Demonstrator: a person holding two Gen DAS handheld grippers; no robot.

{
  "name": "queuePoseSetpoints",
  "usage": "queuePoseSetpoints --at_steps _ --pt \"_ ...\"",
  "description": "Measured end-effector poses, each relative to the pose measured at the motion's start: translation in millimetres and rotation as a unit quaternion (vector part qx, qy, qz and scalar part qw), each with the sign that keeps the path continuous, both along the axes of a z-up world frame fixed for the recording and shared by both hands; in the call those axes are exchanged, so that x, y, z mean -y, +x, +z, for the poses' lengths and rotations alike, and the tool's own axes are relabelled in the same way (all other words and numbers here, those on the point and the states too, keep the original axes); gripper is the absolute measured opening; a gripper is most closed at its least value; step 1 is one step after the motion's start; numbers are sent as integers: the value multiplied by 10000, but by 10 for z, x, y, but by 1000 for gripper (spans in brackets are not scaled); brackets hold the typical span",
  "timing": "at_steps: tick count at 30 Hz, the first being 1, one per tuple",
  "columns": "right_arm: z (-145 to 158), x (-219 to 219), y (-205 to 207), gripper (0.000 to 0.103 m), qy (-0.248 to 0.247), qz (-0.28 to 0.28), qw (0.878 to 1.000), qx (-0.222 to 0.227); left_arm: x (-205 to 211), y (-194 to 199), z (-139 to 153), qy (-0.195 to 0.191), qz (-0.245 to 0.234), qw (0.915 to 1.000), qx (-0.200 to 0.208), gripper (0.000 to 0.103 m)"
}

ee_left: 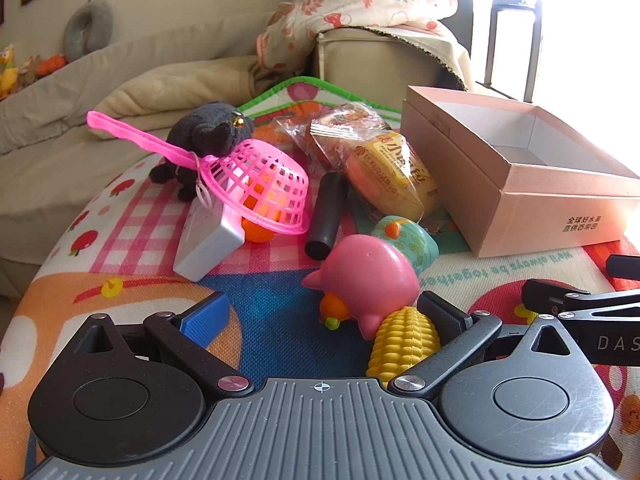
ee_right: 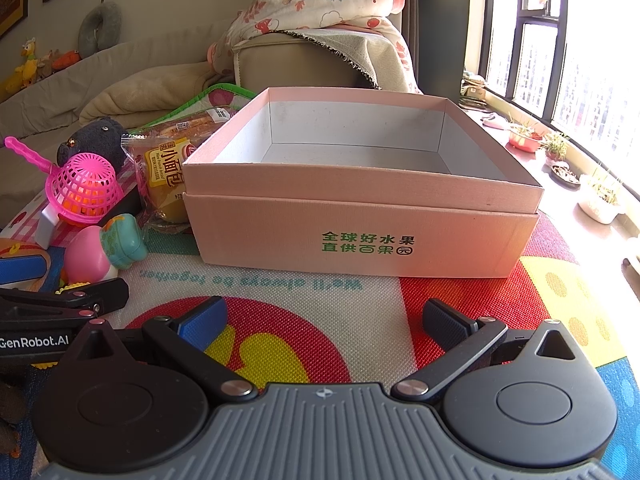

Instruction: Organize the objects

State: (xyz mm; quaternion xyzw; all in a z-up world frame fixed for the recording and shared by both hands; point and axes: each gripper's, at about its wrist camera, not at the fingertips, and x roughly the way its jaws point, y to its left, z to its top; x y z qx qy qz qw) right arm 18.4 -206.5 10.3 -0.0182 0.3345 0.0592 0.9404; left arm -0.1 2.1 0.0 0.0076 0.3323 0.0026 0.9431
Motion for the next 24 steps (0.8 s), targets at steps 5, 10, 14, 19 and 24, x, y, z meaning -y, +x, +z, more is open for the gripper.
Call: queuePoseSetpoints --at_steps 5,10,14,19,24 --pt "8 5 29 103 20 2 10000 -10 9 13 6 -5 0 10000 0 103" --pt "6 -7 40 103 19 -1 10000 -7 10 13 6 2 0 10000 2 103" --pt "7 -5 37 103 20 -1 10000 -8 10 13 6 -3 -1 10000 0 103" --pt "6 -3 36 103 18 -1 10000 -14 10 13 6 -4 -1 10000 1 103" --pt "6 4 54 103 27 38 9999 -89 -1 -16 9 -49 -1 10000 5 103"
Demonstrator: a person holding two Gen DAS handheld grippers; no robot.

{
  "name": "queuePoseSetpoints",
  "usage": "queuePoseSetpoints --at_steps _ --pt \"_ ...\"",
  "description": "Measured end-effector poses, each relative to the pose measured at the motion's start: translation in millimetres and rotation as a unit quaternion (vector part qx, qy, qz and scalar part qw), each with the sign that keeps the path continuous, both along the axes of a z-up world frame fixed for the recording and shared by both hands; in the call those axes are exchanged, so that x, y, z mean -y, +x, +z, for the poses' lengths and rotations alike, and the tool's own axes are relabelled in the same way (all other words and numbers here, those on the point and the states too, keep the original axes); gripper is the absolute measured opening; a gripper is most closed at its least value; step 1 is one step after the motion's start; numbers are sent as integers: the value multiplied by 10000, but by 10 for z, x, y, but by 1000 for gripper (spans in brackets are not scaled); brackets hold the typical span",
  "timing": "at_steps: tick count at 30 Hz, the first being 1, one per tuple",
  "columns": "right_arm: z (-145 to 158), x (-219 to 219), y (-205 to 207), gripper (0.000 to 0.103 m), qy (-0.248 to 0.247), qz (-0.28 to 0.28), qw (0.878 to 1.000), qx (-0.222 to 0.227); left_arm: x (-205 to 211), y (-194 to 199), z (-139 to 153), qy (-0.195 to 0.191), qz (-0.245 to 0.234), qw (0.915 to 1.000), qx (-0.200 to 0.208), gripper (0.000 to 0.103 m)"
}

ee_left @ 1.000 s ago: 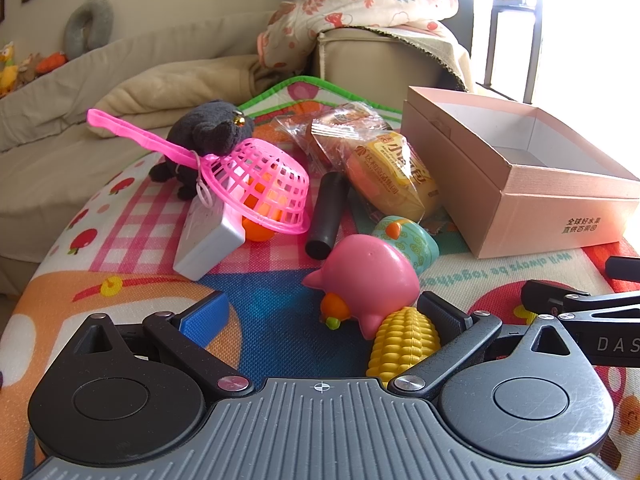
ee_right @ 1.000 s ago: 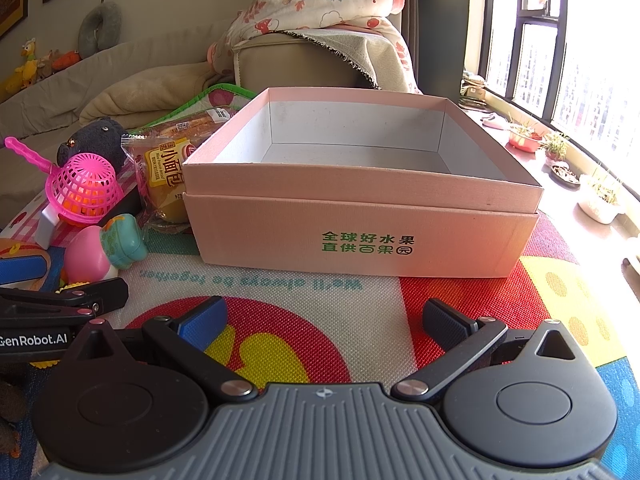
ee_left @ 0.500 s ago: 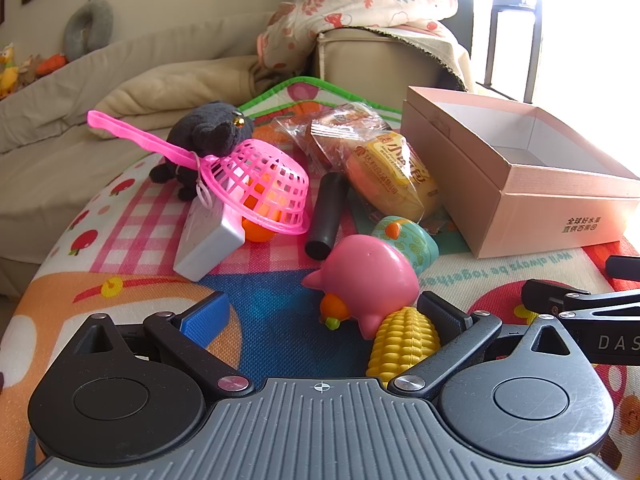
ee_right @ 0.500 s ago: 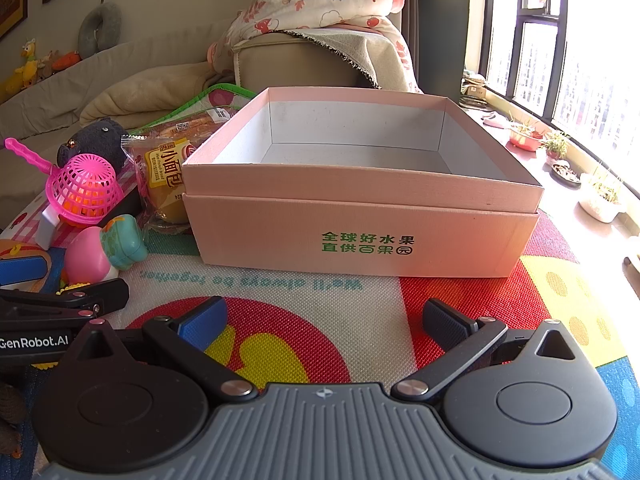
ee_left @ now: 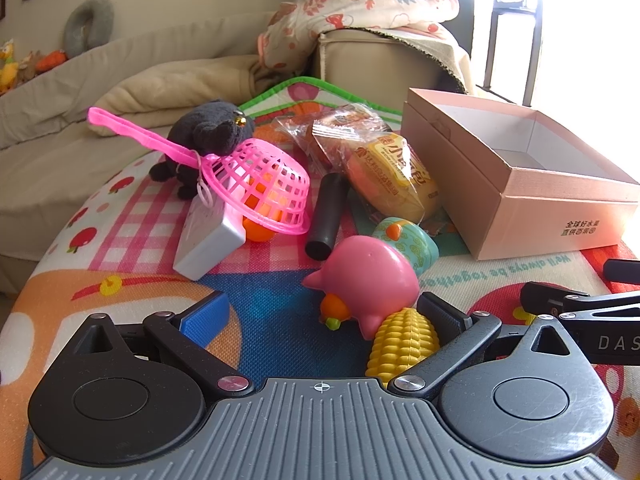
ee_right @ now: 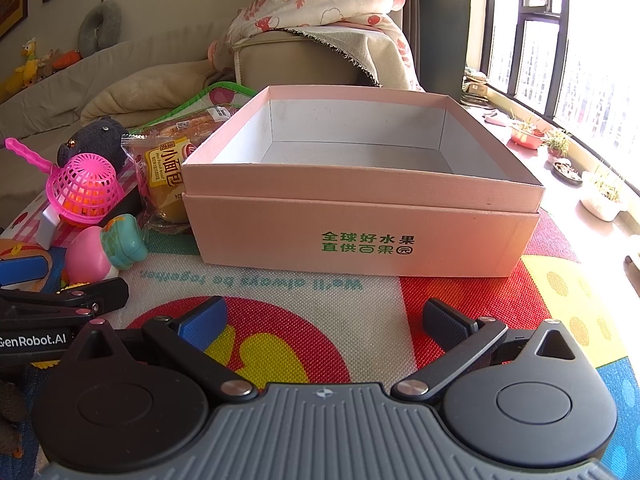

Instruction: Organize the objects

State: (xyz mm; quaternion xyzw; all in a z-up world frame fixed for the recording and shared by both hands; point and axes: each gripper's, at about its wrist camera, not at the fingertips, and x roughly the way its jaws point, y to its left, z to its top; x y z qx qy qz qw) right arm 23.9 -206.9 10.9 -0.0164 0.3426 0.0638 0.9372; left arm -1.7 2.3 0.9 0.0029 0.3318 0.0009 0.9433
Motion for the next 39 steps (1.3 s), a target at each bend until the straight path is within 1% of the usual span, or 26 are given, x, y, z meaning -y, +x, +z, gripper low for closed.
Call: queuePoseSetpoints --at_steps 6,8,11,13,15,16,18,19,20,21,22,24,25,26,27,28,30,31,32,34,35,36,37,38,39 --pt "60 37 91 103 -10 227 9989 -415 -135 -94 71 -298 109 9994 108 102" --pt "69 21 92 103 -43 187 9987 -469 -215 -133 147 -297 209 9990 258 102" --pt "70 -9 96 103 -65 69 9986 -519 -404 -155 321 -369 361 9968 603 102" --pt "80 -36 114 103 -90 -24 9982 -587 -506 -125 416 -335 263 9965 715 102" --pt "74 -63 110 103 -126 -62 9985 -525 -569 -99 491 -409 -29 9953 872 102" --pt "67 -65 102 103 -128 -19 9988 -480 -580 -100 537 -379 -158 9942 989 102" --pt "77 -30 102 103 -53 49 9987 -506 -538 -141 650 9 -416 9904 1322 102" --pt "88 -13 96 103 -17 95 9986 -525 -519 -169 712 268 -572 9864 1521 102" --pt "97 6 75 103 28 121 9986 -519 -526 -185 771 448 -697 9827 1659 102" --pt "106 18 57 103 45 146 9986 -511 -557 -167 825 524 -792 9807 1709 102" --pt "118 20 34 103 8 182 9986 -505 -606 -116 874 486 -839 9813 1662 102" --pt "165 -4 -7 103 -198 186 9990 -357 -760 94 981 133 -788 9876 1352 102" --pt "212 -17 -34 103 -304 156 9992 -215 -837 223 1035 -88 -775 9903 1148 102" --pt "268 -27 -55 103 -375 141 9992 -72 -922 393 1086 -325 -792 9927 844 102" --pt "324 -38 -68 103 -399 145 9991 31 -958 572 1122 -426 -818 9942 547 102" --pt "390 -50 -71 103 -385 160 9990 127 -974 769 1125 -398 -885 9950 224 102" --pt "497 -75 -50 103 -297 215 9991 212 -940 1135 1070 -85 -972 9950 -195 102" --pt "536 -98 -27 103 -254 265 9991 200 -923 1326 994 109 -939 9947 -397 102" --pt "558 -120 -13 103 -219 322 9991 164 -923 1511 898 206 -862 9940 -648 102" --pt "590 -177 2 103 -177 425 9989 53 -969 1791 680 209 -643 9912 -1134 102" --pt "605 -205 -6 103 -123 523 9986 -12 -997 1867 593 147 -586 9901 -1267 102" --pt "618 -245 -41 103 -5 713 9974 -86 -1045 1908 499 36 -569 9890 -1361 98" --pt "635 -283 -78 103 112 910 9957 -149 -1077 1918 449 -62 -564 9887 -1385 89" --pt "645 -329 -126 103 218 1116 9933 -192 -1111 1896 422 -190 -566 9883 -1406 71" --pt "651 -389 -175 103 310 1321 9905 -205 -1142 1846 425 -315 -536 9893 -1323 70"
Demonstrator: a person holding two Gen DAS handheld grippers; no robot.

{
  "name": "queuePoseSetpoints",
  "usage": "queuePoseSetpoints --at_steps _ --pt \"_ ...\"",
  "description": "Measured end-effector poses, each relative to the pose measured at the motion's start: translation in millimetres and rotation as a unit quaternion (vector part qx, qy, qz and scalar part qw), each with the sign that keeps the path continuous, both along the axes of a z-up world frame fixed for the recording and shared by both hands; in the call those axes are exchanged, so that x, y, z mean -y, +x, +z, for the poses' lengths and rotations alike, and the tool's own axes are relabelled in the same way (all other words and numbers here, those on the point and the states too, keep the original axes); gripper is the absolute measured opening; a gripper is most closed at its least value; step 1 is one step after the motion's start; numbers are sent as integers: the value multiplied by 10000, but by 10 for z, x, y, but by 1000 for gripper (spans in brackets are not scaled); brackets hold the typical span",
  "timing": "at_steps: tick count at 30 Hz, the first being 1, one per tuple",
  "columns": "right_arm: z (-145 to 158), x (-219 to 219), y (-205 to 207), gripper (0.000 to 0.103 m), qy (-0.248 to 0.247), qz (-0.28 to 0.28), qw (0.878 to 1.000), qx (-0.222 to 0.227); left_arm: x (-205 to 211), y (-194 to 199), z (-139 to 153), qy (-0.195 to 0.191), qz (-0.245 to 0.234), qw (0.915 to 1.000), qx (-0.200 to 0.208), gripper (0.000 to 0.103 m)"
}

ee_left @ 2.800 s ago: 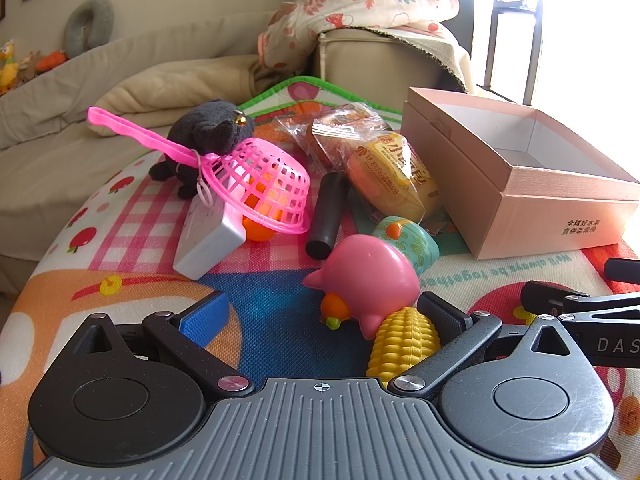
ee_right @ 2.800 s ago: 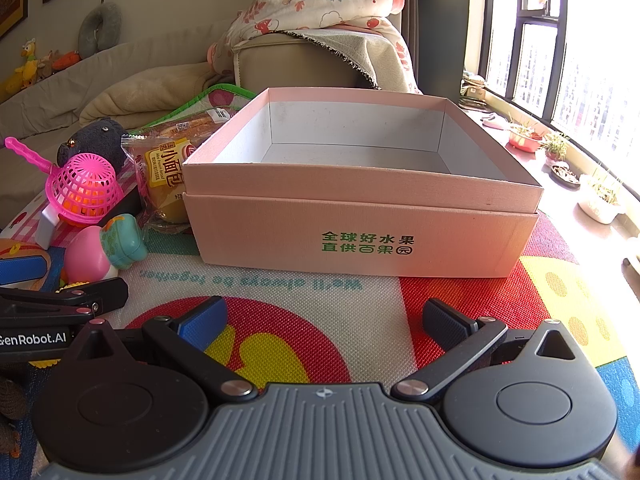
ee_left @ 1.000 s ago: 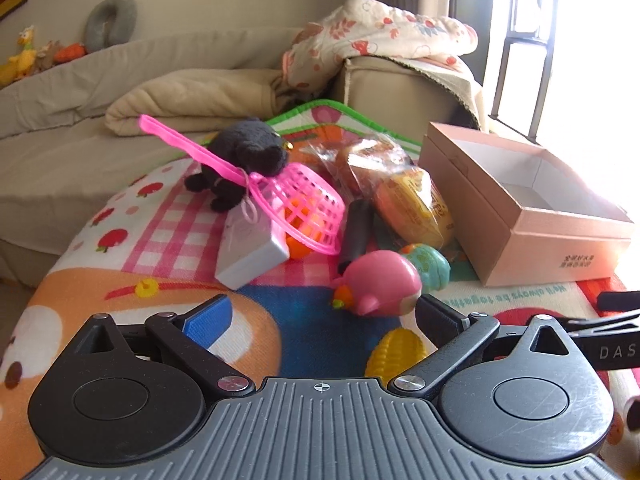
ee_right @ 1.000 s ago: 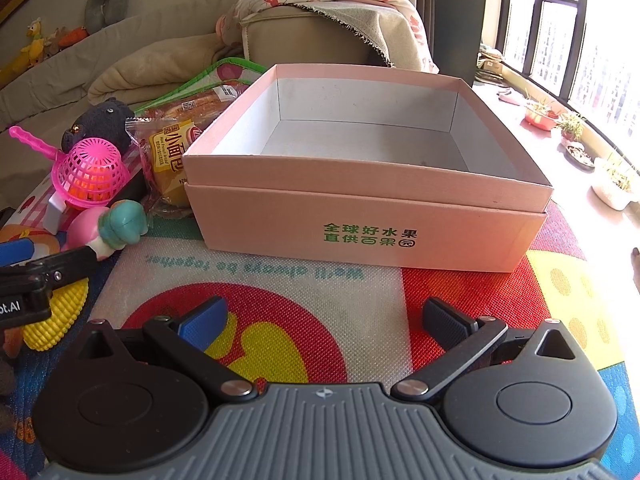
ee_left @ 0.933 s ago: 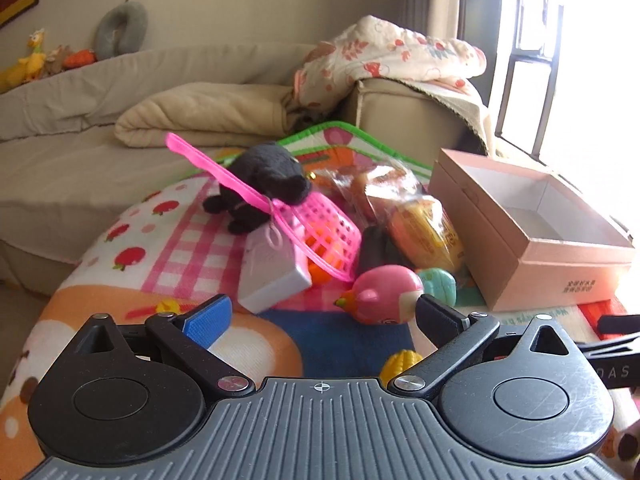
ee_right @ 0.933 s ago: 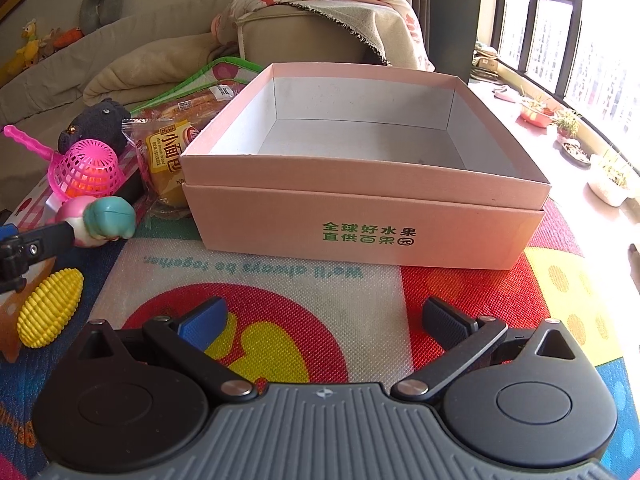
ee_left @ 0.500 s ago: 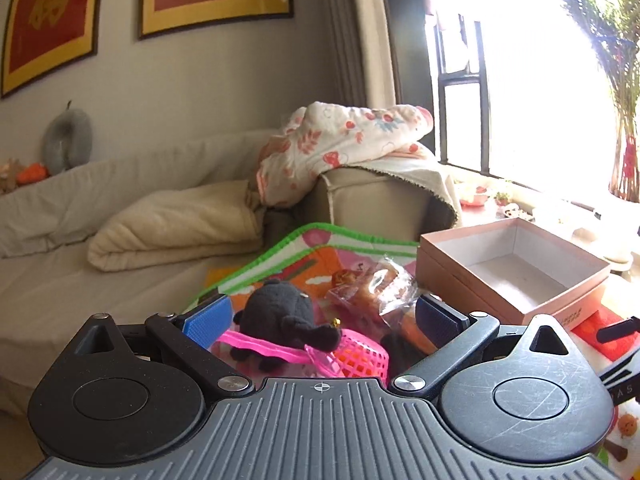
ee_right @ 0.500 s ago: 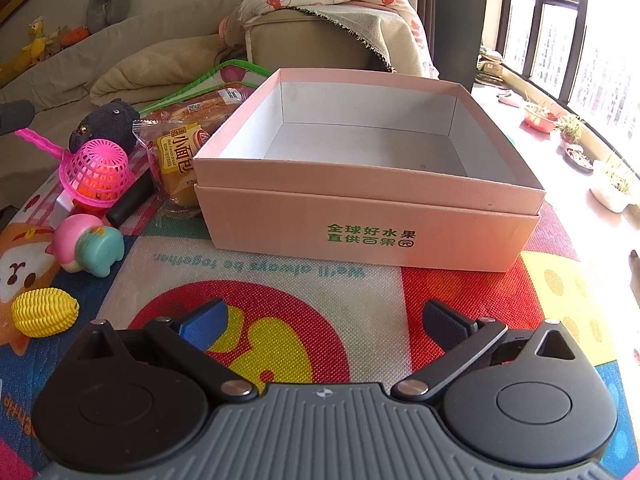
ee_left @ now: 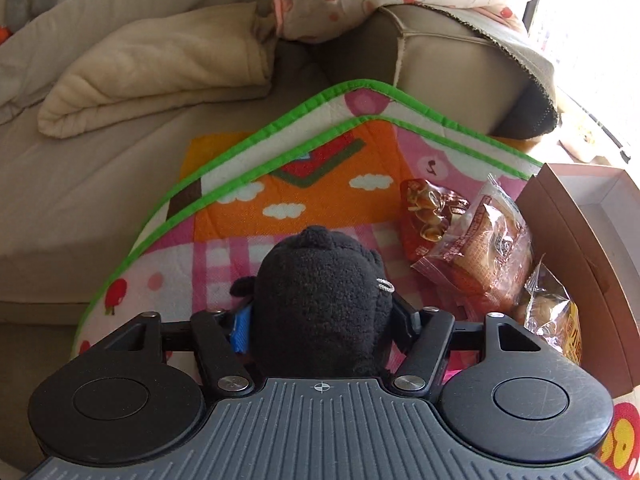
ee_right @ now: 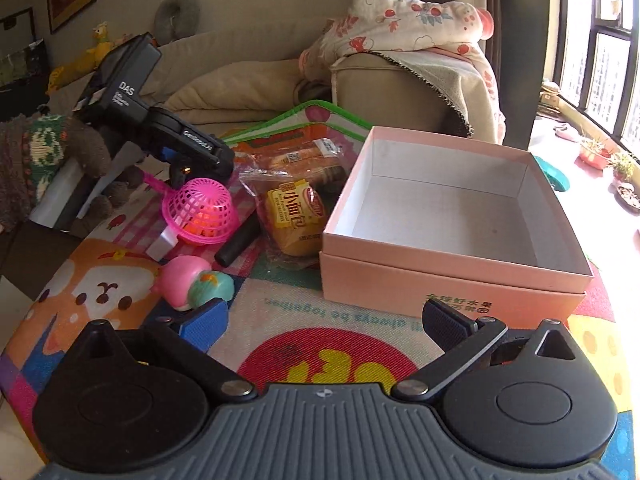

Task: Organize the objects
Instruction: 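Grasp the black plush toy with the left gripper while the right gripper grasps the yellow corn toy, then lower the plush into the pink box with the left gripper while the right gripper drops the corn in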

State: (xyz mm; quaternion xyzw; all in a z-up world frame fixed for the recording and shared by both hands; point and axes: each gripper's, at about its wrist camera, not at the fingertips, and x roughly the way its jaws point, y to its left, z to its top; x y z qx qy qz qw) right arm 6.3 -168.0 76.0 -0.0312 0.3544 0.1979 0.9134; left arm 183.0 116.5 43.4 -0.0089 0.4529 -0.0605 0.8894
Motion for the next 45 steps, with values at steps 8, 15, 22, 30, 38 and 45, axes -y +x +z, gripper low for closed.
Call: queuePoseSetpoints --at_steps 8,15,22,30,38,45 --pt "-217 -737 -251 103 84 1302 9911 -259 -196 -1167 732 -1184 -88 9843 1307 69" --pt "-352 -1057 -287 67 -503 1494 9870 -317 -233 -2005 893 -1415 -249 9786 1474 69" --pt "-75 -421 -491 67 -715 893 9932 202 70 -2185 831 -1865 -724 9750 969 69" --pt "235 473 -719 67 -949 -405 9889 1072 988 -1600 1539 -2591 -1357 9406 1723 69" --pt "206 939 -707 67 -845 -972 9833 1285 1923 -652 1243 -2760 -1317 9326 1915 73" --pt "93 1054 -611 67 -733 -1148 9842 1134 2038 -643 479 -1547 -1260 9675 1552 70"
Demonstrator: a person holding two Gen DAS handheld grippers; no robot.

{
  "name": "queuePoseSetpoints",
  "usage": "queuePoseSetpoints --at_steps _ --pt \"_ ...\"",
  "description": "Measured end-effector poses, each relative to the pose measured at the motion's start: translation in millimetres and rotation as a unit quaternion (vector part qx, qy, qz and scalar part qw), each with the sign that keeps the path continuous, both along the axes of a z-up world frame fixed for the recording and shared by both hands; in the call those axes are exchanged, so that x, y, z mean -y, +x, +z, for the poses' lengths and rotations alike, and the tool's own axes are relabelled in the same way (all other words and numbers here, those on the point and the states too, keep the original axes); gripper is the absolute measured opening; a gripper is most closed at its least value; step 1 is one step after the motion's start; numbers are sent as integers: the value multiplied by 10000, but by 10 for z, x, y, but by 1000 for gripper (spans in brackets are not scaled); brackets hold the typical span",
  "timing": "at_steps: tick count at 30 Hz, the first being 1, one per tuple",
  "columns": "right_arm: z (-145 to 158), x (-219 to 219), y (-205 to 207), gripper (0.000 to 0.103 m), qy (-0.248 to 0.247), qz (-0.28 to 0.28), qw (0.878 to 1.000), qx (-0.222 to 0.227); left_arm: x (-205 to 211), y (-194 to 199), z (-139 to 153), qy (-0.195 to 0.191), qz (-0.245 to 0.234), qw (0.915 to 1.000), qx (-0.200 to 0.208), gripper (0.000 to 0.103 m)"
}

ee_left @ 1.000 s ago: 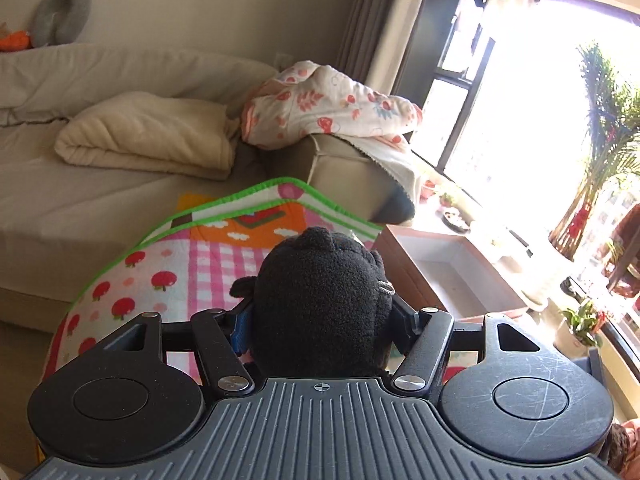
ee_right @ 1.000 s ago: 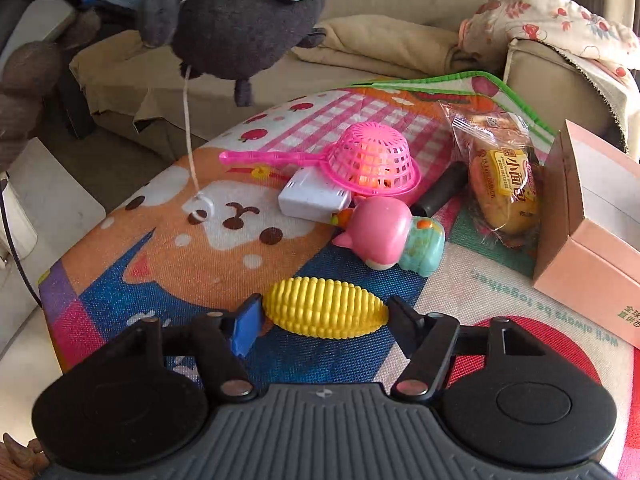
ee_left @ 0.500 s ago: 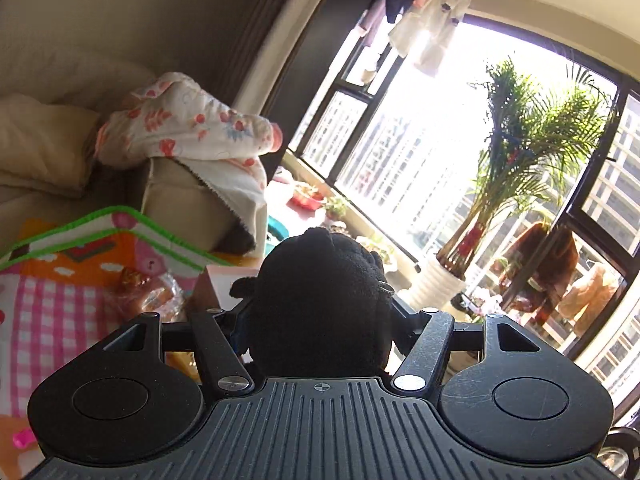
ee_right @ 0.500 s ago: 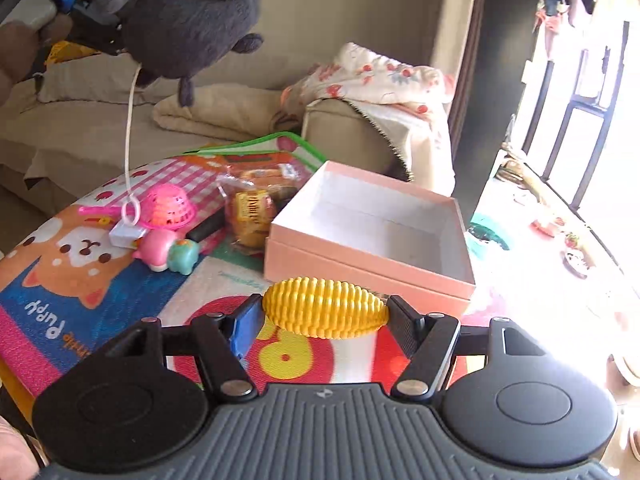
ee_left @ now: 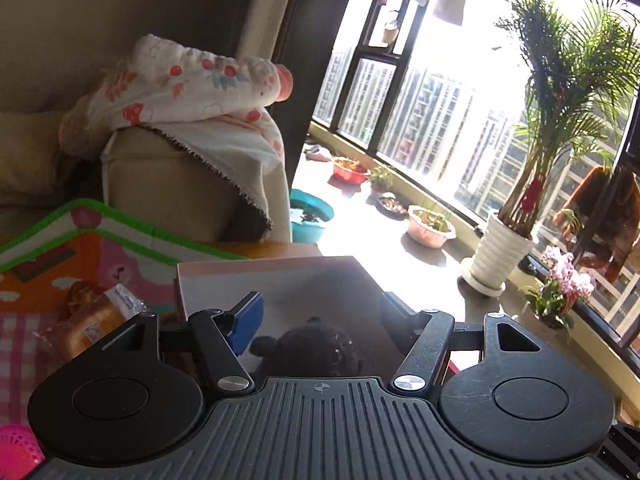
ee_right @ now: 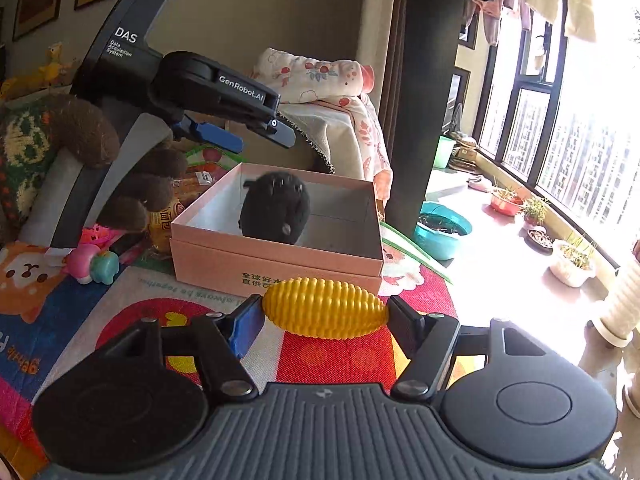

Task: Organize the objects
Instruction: 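Lower the plush into the pink box with the left gripper while the right gripper drops the corn in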

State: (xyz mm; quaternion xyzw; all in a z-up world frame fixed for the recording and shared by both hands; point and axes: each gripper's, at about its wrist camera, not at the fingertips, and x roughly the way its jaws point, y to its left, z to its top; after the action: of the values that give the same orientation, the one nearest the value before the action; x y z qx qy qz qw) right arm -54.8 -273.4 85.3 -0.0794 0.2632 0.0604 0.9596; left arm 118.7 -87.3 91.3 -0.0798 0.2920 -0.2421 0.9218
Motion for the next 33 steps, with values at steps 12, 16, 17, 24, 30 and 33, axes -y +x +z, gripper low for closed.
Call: queuePoseSetpoints --at_steps 12,16,17,24,30,33 --pt "248 -197 743 67 406 142 9991 -33 -1119 -1215 -203 841 243 9961 -70 70" --pt "330 -263 1176 88 774 54 9966 -262 -1304 -1447 -363 1123 305 9929 -261 70" --pt "322 -297 1239 96 811 -18 9964 -257 -1332 -1469 -379 1170 325 9922 -262 70" --pt "113 -638 1064 101 398 202 9987 -255 -1528 -1424 -318 695 601 9952 -339 70" --pt "-129 -708 667 103 -23 156 9997 -164 -1422 -1080 -281 -353 605 9955 -636 70" --pt "-253 -690 494 103 -139 37 9999 -68 -1304 -869 -332 -538 824 9919 -799 70"
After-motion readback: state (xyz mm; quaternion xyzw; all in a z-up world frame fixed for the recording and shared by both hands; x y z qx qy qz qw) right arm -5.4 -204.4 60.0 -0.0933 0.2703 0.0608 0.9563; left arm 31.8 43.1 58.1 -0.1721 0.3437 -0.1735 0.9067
